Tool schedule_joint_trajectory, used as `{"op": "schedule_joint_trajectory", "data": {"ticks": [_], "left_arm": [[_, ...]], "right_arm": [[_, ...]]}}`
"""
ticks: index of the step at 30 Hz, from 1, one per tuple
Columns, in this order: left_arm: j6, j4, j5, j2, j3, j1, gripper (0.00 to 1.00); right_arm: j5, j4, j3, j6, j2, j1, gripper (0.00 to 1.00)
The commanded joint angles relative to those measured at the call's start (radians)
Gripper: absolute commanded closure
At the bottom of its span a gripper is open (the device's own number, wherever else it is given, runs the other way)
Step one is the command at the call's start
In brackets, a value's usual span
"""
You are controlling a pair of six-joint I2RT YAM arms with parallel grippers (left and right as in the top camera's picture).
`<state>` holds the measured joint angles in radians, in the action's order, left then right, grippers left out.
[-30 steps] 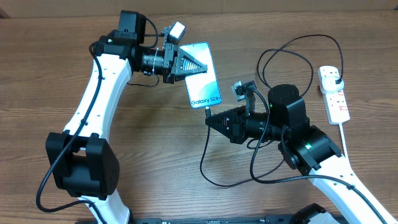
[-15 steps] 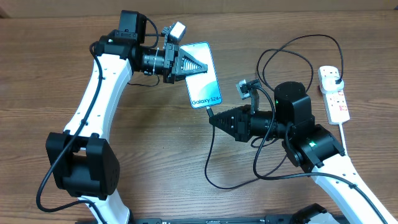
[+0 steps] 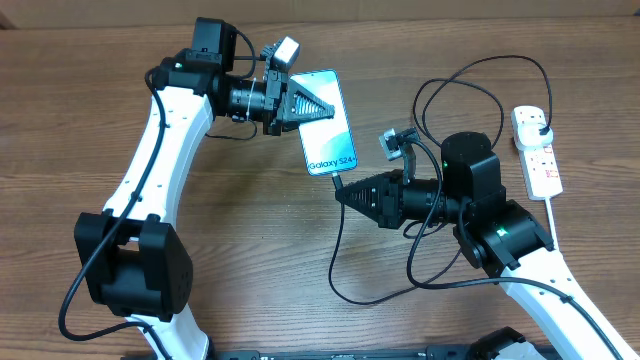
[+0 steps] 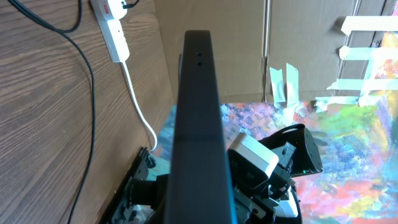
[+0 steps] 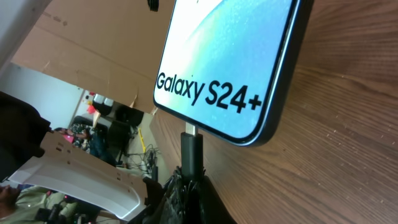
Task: Plug charger to phone and switch on socket
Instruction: 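Lower the phone with the left gripper onto the plug held by the right gripper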
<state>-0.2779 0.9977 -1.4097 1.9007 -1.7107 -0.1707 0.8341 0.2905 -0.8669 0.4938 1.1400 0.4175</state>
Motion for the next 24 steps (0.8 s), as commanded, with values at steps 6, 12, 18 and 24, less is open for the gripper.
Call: {"op": "schedule_joint_trajectory", "data": {"ticks": [6, 12, 18, 24], "left_arm": [[0.031, 0.023, -0.014, -0.004, -0.013, -0.094, 0.96], [0.031, 0.024, -0.012, -0.004, -0.013, -0.1, 0.96], [0.031, 0.026, -0.012, -0.004, -0.013, -0.1, 0.96], [0.03, 0.027, -0.013, -0.004, -0.013, -0.104, 0.96]], "right_arm": [[-0.115, -0.051, -0.016, 0.015, 0.005, -0.037, 0.96], [-0.115, -0.056, -0.016, 0.016, 0.005, -0.047, 0.96], [-0.114, -0.073, -0.016, 0.031, 0.005, -0.062, 0.96], [-0.115, -0.093, -0.016, 0.042, 0.005, -0.064, 0.96]]}}
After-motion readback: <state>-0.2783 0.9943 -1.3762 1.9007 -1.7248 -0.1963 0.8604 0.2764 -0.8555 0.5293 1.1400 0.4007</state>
